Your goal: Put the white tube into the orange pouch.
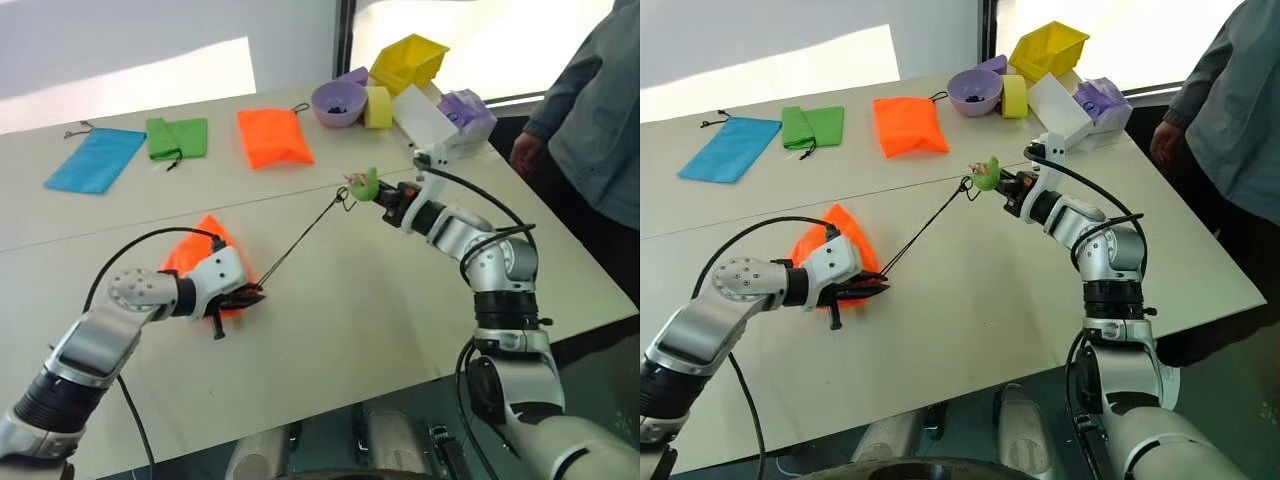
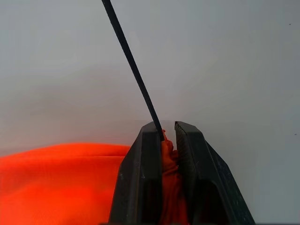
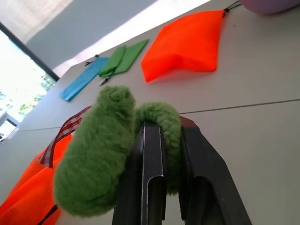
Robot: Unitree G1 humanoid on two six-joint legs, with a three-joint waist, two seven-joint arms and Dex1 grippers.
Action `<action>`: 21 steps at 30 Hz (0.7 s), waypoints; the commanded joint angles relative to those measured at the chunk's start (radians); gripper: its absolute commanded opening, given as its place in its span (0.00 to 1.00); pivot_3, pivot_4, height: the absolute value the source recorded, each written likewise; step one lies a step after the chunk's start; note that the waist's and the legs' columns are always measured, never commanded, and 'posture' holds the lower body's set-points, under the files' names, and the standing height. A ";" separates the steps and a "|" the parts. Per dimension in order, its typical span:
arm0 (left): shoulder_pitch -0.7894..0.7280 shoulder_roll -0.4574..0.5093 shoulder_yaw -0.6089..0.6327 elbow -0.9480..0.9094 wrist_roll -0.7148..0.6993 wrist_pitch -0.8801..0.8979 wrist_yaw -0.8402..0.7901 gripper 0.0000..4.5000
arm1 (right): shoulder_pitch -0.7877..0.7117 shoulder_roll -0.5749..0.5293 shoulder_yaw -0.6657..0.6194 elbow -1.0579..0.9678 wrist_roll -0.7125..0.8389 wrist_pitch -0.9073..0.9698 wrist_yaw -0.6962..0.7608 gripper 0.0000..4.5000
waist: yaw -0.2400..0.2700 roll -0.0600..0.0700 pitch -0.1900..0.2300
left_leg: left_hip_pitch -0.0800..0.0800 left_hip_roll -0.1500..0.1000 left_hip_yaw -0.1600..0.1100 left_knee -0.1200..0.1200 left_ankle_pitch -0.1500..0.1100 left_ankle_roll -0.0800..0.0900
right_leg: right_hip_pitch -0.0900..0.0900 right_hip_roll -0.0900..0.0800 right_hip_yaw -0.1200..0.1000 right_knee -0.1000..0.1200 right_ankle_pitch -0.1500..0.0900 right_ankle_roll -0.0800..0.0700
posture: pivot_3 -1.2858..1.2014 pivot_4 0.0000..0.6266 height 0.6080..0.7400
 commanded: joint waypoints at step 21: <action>0.009 -0.159 0.239 0.001 -0.209 -0.071 0.028 1.00 | 0.229 -0.417 0.307 -0.304 -0.252 -0.198 0.494 0.99 | 0.007 -0.001 0.001 | -0.001 0.001 0.000 0.003 -0.001 -0.002 | 0.002 0.000 0.000 -0.002 0.000 0.000 | 0.52 0.24 1.00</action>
